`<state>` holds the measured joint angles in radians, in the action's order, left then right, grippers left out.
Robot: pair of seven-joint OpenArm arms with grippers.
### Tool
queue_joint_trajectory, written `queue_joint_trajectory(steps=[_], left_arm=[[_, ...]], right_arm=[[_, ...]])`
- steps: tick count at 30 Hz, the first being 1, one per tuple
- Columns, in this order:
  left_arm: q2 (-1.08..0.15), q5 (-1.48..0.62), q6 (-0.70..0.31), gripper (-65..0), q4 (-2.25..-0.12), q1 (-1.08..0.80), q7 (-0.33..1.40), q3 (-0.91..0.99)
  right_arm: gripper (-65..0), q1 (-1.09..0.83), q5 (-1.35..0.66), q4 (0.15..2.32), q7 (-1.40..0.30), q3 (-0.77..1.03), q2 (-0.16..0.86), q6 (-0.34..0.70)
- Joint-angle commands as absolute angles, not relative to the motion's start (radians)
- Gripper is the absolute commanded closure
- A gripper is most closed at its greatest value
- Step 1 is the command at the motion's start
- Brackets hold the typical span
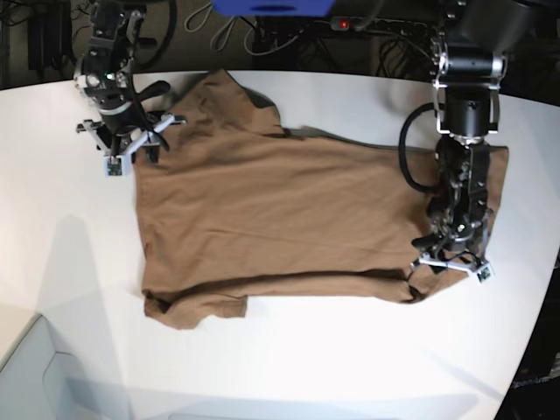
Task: Layout the t-shirt on the table in an organized manner, then fold the t-shirt properly
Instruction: 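Hold the hem edge with the left gripper while the right holds the collar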
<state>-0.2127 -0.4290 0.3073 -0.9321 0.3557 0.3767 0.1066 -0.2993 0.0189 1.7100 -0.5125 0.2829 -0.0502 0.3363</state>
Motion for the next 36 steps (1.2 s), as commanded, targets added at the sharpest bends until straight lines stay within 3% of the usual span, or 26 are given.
queue_joint_trajectory(steps=[1, 4, 10, 14, 24, 29, 36], left_arm=[[-0.217, -0.42, 0.302, -28.2, -0.947, 0.39, 0.355, 0.107], [-0.217, -0.42, 0.302, -20.8, -0.947, 0.39, 0.355, 0.104], [-0.217, -0.42, 0.302, -17.2, -0.947, 0.387, 0.262, 0.096], [-0.217, -0.426, 0.302, 0.0, -0.949, 0.387, 0.26, 0.102], [-0.225, -0.426, 0.302, 0.0, -0.961, 0.446, 0.265, 0.104], [-0.225, -0.427, 0.302, -4.3, -0.949, 0.441, 0.265, 0.105], [-0.225, -0.421, 0.302, -31.4, -0.947, 0.418, 0.262, 0.105]], right_arm=[[-24.8, -0.292, 0.008, 1.727, -0.49, 0.285, -0.047, 0.334], [-24.8, -0.292, 0.008, 1.727, -0.49, 0.285, -0.047, 0.334], [-24.8, -0.292, 0.008, 1.727, -0.49, 0.285, -0.047, 0.334], [-24.8, -0.292, 0.008, 1.727, -0.49, 0.285, -0.045, 0.334], [-24.8, -0.292, 0.008, 1.727, -0.49, 0.285, -0.044, 0.334], [-24.8, -0.292, 0.008, 1.728, -0.49, 0.285, -0.044, 0.334], [-24.8, -0.292, 0.008, 1.728, -0.49, 0.285, -0.044, 0.334]])
